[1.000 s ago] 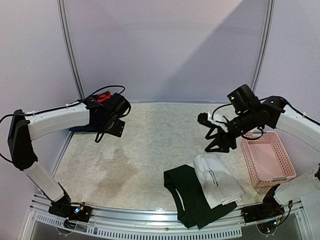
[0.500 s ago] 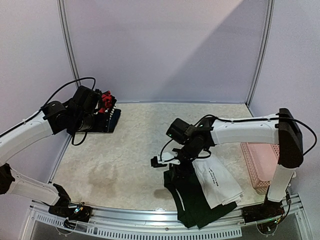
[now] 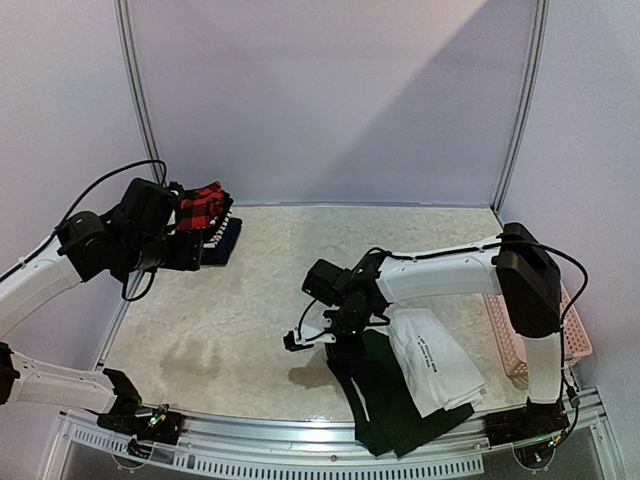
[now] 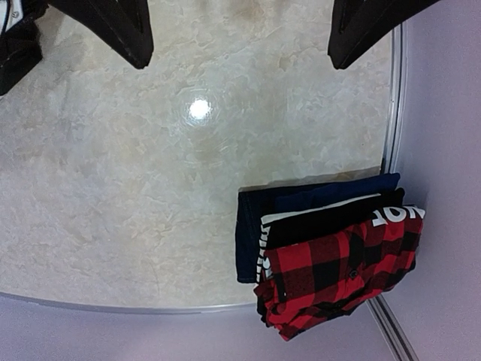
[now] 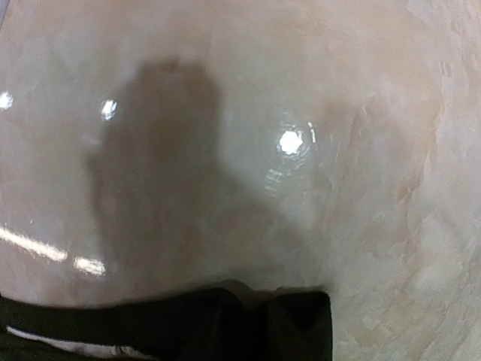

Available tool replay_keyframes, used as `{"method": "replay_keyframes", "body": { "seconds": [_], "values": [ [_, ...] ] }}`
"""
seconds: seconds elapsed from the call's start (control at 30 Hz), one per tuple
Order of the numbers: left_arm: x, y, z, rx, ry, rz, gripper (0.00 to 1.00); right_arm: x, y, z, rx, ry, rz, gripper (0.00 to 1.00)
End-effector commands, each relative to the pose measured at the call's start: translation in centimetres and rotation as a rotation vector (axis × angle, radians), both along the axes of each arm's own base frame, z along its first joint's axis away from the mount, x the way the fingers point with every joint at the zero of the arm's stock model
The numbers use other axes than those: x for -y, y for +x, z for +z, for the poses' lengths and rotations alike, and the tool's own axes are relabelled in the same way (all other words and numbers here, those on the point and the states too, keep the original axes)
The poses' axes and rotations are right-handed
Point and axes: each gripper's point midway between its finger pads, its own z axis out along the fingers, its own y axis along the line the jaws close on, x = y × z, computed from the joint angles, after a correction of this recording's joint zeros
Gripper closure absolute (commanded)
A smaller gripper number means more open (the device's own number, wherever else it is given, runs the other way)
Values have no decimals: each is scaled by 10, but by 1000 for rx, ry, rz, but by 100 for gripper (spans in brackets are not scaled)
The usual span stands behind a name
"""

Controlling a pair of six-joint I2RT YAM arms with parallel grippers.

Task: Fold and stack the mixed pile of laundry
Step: Pick up the crumpled T-shirt from the corner of the board, then place the crumpled T-shirt at the center of the board.

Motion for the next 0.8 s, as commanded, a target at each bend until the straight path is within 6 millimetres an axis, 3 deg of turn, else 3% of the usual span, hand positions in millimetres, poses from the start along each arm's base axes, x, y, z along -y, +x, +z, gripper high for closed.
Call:
{"method": "replay_keyframes", "body": {
  "seconds": [0.0,0.07,0.2,0.3,0.43,0.57,0.63,0.7,0.77],
  "values": [
    [-2,-6,-7,-16,20,-2,18,0,5,-7,15,-58,-11,96],
    [-4,-6,-7,-15,32,-2,17,-9,4,9,1,-27,-6,100],
    [-10,-6,1,6,55,13,17,-30,8,68,15,65,5,100],
    [-17,-6,11,39,66,33,17,-44,21,142,105,195,13,100],
    [-25,-7,26,89,78,52,17,-47,55,280,335,464,-27,100],
    [-26,-5,36,112,97,44,17,-18,85,413,557,716,-151,100],
    [-26,-4,40,119,102,40,17,6,97,451,633,792,-227,100],
    [-24,-3,44,130,102,31,17,37,107,474,665,830,-327,100],
    [-23,-1,45,137,105,24,17,64,126,458,611,811,-441,100]
  ]
}}
